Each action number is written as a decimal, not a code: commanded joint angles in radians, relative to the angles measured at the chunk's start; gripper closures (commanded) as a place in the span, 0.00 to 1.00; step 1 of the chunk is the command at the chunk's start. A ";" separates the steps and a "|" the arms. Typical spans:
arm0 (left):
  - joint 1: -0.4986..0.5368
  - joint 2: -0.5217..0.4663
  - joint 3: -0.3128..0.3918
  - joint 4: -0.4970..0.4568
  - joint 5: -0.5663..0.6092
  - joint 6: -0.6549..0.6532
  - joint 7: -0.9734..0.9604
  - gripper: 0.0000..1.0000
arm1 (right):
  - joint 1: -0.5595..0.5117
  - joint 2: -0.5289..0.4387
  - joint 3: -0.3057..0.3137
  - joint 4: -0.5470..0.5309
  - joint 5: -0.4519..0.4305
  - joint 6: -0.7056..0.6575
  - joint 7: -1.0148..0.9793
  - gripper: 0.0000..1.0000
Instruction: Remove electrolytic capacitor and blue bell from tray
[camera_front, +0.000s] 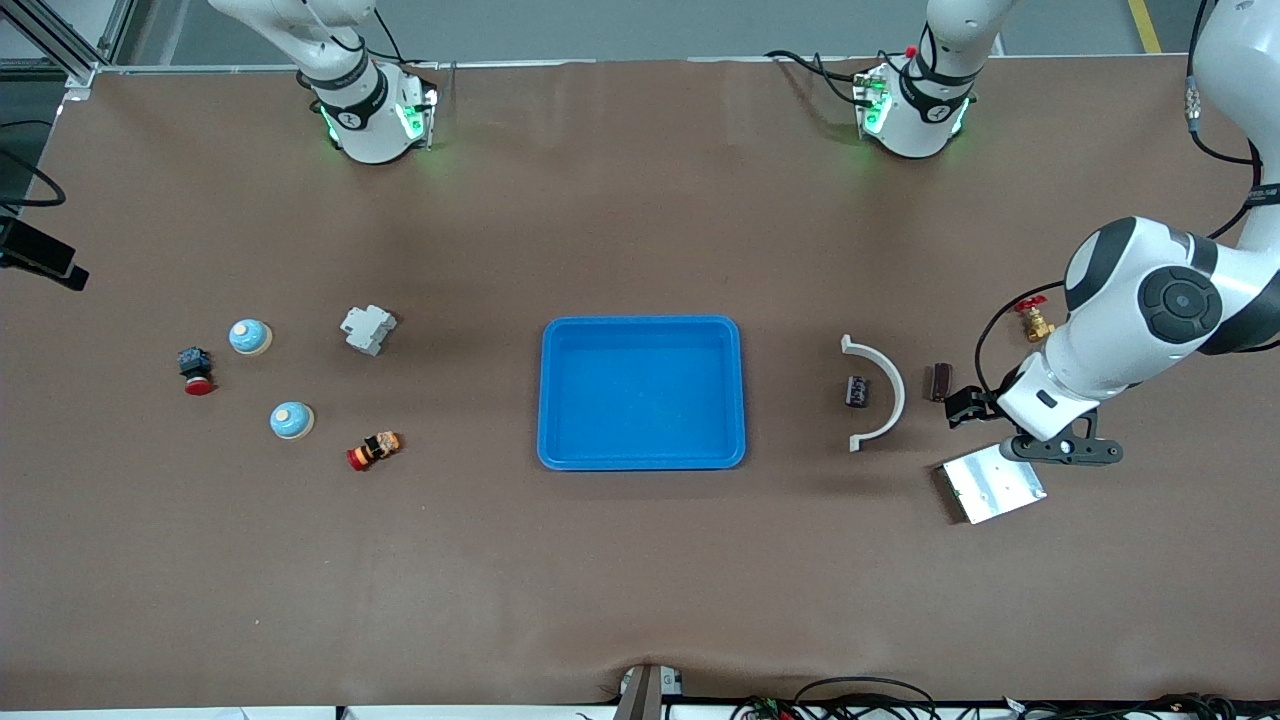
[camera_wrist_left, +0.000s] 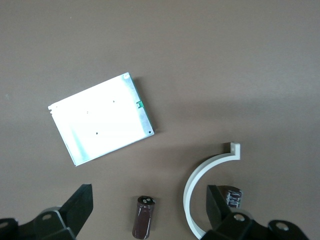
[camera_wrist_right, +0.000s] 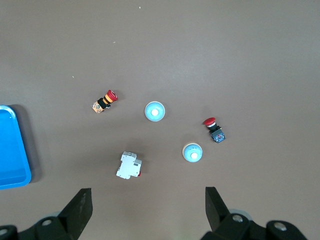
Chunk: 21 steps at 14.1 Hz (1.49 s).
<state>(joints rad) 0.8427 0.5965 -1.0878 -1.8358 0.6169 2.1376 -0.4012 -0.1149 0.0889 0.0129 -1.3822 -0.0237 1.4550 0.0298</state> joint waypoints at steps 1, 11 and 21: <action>-0.023 -0.035 -0.014 0.064 -0.031 -0.120 0.021 0.00 | -0.015 -0.031 0.009 -0.029 0.013 0.002 -0.011 0.00; -0.517 -0.206 0.426 0.377 -0.316 -0.392 0.125 0.00 | -0.017 -0.031 0.009 -0.029 0.013 0.004 -0.011 0.00; -0.967 -0.428 1.070 0.354 -0.643 -0.455 0.425 0.00 | -0.020 -0.029 0.007 -0.029 0.013 0.005 -0.011 0.00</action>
<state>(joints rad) -0.0666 0.2301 -0.1298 -1.4536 0.0411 1.7125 -0.0633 -0.1153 0.0886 0.0107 -1.3827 -0.0237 1.4551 0.0297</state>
